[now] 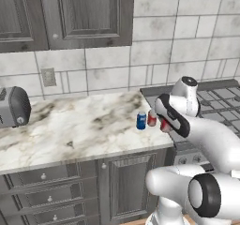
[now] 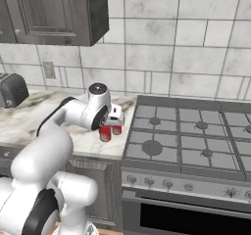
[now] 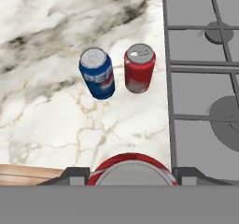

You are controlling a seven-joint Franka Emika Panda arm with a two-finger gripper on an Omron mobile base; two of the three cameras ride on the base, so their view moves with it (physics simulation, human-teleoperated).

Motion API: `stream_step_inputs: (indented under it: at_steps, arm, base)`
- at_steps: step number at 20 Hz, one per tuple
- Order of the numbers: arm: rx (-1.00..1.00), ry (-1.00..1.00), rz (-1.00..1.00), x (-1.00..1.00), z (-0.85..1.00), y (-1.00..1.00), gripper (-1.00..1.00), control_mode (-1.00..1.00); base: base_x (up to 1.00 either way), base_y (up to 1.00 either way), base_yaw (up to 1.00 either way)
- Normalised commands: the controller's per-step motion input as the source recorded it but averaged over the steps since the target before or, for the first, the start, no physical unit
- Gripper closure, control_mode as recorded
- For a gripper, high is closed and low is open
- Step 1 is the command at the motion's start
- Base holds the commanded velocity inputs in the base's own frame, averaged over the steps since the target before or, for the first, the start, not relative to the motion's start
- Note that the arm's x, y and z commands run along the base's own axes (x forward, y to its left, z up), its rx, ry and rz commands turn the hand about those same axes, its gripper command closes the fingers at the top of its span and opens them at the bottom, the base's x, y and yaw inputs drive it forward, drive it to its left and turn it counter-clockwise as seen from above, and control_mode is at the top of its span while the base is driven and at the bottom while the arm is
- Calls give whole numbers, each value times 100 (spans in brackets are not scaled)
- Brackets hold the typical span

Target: Four empty soda cans are scattered around the kitchen. Gather all the cans and cluster them next to the stove for recycling.

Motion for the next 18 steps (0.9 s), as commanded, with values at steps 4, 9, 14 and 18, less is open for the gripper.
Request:
stream_step_inputs:
  at_steps: [4,9,14,18]
  arm:
    - [0,0,0,23,-16,-7,100,-100]
    - [0,0,0,23,-18,-10,100,-100]
    - [0,0,0,26,-22,-2,100,-100]
    - [0,0,0,26,-20,-2,100,-100]
  base:
    - [0,0,0]
    - [0,0,0]
    - [0,0,0]
    - [0,0,0]
